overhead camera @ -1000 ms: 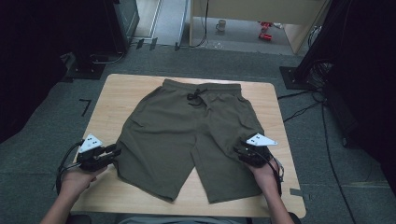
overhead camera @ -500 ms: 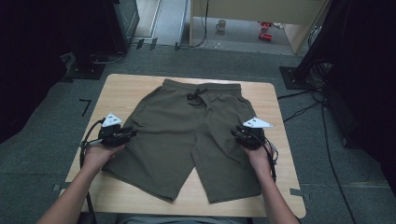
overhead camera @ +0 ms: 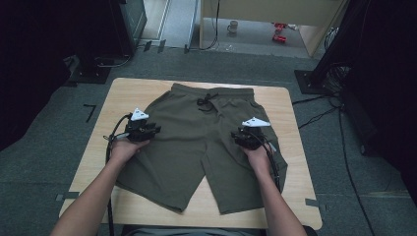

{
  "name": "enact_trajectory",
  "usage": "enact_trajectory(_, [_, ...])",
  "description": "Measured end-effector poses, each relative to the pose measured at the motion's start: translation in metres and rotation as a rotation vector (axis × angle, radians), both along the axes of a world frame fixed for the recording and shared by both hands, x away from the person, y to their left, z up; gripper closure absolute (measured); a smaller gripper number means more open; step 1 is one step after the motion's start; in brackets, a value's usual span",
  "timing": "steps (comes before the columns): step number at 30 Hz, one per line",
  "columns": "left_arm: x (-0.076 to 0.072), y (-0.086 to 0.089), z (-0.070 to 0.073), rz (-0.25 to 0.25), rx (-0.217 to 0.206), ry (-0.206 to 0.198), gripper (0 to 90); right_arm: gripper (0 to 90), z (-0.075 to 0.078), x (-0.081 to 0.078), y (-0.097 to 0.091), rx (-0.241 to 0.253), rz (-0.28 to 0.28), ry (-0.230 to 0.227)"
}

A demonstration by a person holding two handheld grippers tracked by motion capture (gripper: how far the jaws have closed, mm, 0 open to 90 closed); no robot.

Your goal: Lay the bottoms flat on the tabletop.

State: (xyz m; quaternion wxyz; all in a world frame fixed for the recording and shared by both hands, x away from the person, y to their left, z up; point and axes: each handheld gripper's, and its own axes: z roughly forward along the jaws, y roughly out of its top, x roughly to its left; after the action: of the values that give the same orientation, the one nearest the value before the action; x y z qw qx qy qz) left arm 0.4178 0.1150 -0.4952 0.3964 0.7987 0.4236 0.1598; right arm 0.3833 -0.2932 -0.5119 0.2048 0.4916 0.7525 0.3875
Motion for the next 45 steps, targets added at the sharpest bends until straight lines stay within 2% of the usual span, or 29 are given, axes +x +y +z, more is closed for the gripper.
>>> enact_trajectory(5, [0.002,-0.002,-0.011,-0.01,0.016,0.05,66.7,50.2,-0.007,-0.004,-0.015,-0.027,-0.017,0.02])
enact_trajectory(8, [-0.002,-0.001,-0.016,-0.017,0.023,0.043,66.6,44.8,-0.009,-0.011,-0.025,-0.057,-0.03,0.014])
enact_trajectory(10, [-0.006,0.002,-0.018,-0.018,0.01,0.028,65.6,38.0,-0.01,-0.016,-0.032,-0.054,-0.043,0.019])
enact_trajectory(13, [-0.01,0.004,-0.02,-0.014,-0.01,0.027,63.1,32.3,-0.011,-0.024,-0.038,-0.056,-0.057,0.025])
enact_trajectory(17, [-0.02,0.003,-0.02,-0.023,0.009,0.011,59.3,24.6,-0.011,-0.031,-0.04,-0.061,-0.062,0.033])
enact_trajectory(21, [-0.031,0.004,-0.021,-0.02,-0.006,0.011,57.3,24.4,-0.011,-0.037,-0.04,-0.063,-0.056,0.034])
enact_trajectory(26, [-0.045,0.003,-0.021,-0.023,0.009,0.003,56.2,27.5,-0.011,-0.038,-0.039,-0.062,-0.038,0.03])
enact_trajectory(29, [-0.051,0.005,-0.021,-0.008,-0.006,0.009,55.9,28.4,-0.011,-0.037,-0.038,-0.06,-0.022,0.029])
enact_trajectory(35, [-0.065,0.007,-0.021,-0.012,0.01,0.005,55.1,29.0,-0.011,-0.03,-0.032,-0.06,0.01,0.027])
enact_trajectory(39, [-0.072,0.01,-0.02,0.002,-0.003,0.02,55.0,30.7,-0.011,-0.026,-0.024,-0.06,0.032,0.023])
enact_trajectory(45, [-0.081,0.011,-0.02,-0.004,0.008,0.018,51.8,29.1,-0.011,-0.028,-0.021,-0.062,0.017,0.023])
